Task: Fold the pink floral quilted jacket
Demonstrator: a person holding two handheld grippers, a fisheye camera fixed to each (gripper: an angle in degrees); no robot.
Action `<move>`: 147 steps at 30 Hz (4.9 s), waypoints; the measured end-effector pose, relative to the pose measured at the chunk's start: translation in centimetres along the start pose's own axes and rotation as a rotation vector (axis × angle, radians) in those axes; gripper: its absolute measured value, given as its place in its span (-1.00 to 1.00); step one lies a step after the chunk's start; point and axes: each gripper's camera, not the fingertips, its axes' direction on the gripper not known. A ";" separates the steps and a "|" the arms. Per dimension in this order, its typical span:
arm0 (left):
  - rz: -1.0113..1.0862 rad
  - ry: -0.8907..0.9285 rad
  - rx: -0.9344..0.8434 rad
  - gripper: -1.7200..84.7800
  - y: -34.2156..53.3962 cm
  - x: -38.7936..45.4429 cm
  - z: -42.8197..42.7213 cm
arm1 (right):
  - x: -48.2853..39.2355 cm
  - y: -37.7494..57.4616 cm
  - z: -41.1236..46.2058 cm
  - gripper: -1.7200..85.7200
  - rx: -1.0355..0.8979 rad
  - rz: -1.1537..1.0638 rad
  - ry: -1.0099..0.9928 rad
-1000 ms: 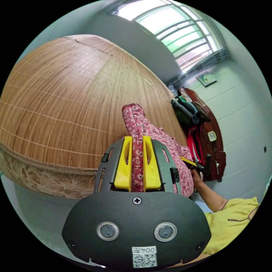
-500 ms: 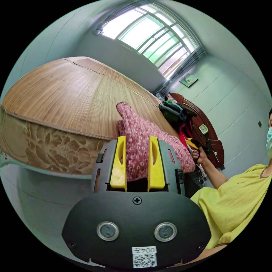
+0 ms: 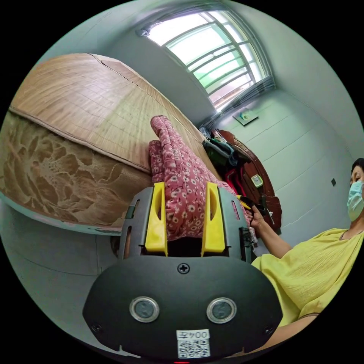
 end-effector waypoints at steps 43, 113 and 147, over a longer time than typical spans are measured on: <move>-0.484 0.371 0.162 -0.46 4.0 -11.8 -5.7 | 17.5 10.3 -7.9 -0.46 -0.046 0.170 -0.492; 0.014 0.329 0.301 -0.74 -29.5 1.9 15.0 | -14.0 -23.1 6.0 -0.70 0.072 -0.427 -0.219; 0.426 0.797 -1.060 -0.73 -21.8 68.3 57.0 | -27.7 18.0 -46.3 -0.70 0.770 0.680 0.330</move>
